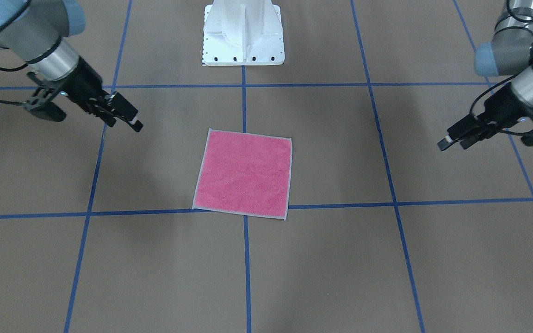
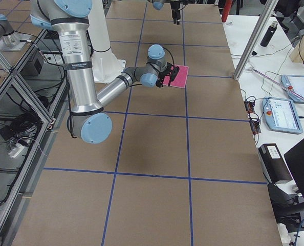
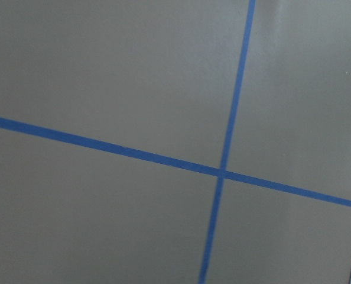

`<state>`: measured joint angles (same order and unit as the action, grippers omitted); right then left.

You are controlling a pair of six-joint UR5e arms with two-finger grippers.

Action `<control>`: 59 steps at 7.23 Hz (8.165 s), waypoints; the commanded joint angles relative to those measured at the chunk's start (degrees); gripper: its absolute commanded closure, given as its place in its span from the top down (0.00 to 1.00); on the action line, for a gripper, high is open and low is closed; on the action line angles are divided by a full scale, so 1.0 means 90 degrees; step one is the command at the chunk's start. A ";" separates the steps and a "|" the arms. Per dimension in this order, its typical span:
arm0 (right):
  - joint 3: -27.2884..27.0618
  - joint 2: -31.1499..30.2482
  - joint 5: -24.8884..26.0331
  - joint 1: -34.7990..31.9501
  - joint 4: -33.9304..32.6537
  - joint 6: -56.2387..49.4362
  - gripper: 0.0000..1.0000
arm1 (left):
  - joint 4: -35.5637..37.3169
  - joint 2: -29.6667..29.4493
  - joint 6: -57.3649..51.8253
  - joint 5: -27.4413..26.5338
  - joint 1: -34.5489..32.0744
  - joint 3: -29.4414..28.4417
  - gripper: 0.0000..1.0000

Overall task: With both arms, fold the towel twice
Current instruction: 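Move both grippers in toward the towel's two nearer corners, then lower the left gripper onto its corner while the right gripper moves nearer the robot, then grasp the towel's nearer corners with the left and right grippers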

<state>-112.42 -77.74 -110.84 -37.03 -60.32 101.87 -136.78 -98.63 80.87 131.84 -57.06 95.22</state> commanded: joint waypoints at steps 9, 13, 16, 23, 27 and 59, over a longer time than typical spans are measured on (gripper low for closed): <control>0.0597 0.0709 0.1485 0.1116 -0.0046 0.0565 1.00 | 0.1011 -0.1967 0.2049 -0.2393 0.2843 -0.0404 0.96; 0.0587 0.0708 0.1496 0.1126 -0.0046 0.0575 1.00 | 0.1487 -0.2127 0.2030 -0.2403 0.3195 -0.0404 0.45; 0.0587 0.0699 0.1496 0.1126 -0.0046 0.0566 1.00 | 0.1554 -0.2078 0.2020 -0.2402 0.3234 -0.0385 0.36; 0.0587 0.0670 0.1496 0.1126 -0.0046 0.0565 1.00 | 0.1594 -0.2088 0.1971 -0.2402 0.3146 -0.0404 0.10; 0.0606 0.0718 0.2095 0.1795 -0.1284 0.0923 1.00 | 0.1594 -0.2107 0.1971 -0.2402 0.3146 -0.0385 0.00; 0.1078 0.1510 0.2912 0.2064 -0.1305 0.3233 0.00 | 0.1594 -0.2137 0.1971 -0.2373 0.3136 -0.0181 0.00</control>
<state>-100.76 -63.46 -84.10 -17.78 -71.97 132.48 -122.43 -117.83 98.54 110.26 -28.76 92.49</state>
